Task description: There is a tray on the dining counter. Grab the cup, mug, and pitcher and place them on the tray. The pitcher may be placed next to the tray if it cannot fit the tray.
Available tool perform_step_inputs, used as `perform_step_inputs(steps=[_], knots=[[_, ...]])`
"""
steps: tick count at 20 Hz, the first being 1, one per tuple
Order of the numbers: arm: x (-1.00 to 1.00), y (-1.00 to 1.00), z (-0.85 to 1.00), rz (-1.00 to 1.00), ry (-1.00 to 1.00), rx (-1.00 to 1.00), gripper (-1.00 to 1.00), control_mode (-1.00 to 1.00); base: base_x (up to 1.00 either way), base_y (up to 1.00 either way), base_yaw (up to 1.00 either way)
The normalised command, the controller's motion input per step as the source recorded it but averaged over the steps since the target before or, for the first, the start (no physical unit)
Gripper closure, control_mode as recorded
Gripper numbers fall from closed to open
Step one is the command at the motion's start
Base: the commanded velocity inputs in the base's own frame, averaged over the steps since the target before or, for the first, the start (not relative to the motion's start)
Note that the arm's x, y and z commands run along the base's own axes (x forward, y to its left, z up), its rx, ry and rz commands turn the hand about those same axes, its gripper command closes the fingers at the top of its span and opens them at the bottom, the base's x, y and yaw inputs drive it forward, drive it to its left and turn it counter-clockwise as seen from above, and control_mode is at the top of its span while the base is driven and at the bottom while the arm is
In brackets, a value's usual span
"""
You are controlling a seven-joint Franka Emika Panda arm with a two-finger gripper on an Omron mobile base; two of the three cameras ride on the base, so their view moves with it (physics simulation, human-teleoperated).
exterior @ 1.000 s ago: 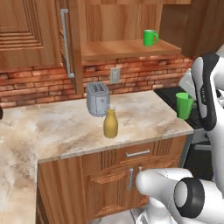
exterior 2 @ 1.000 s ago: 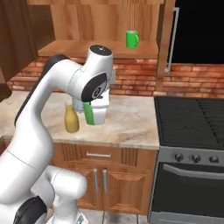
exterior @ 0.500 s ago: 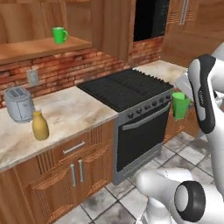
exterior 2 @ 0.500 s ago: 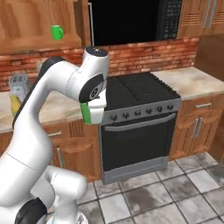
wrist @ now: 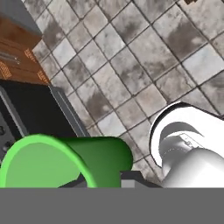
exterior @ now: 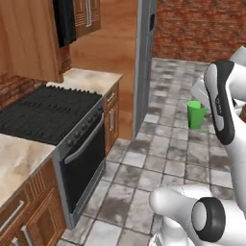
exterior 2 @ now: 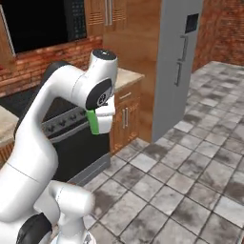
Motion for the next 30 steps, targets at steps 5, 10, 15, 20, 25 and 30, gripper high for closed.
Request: perform_step_inputs(steps=[5, 10, 15, 20, 25, 30], knots=[[0.0, 0.0, 0.0, 0.0, 0.0, 0.0, 1.0, 1.0, 0.0, 0.0, -0.89], [0.0, 0.0, 0.0, 0.0, 0.0, 0.0, 1.0, 1.0, 0.0, 0.0, -0.86], [0.0, 0.0, 0.0, 0.0, 0.0, 0.0, 1.0, 1.0, 0.0, 0.01, -0.8], [0.0, 0.0, 0.0, 0.0, 0.0, 0.0, 1.0, 1.0, 0.09, -0.1, -0.65], [0.0, 0.0, 0.0, 0.0, 0.0, 0.0, 1.0, 1.0, 0.52, -0.53, -0.33], [0.0, 0.0, 0.0, 0.0, 0.0, 0.0, 1.0, 1.0, 0.86, -0.38, -0.28]])
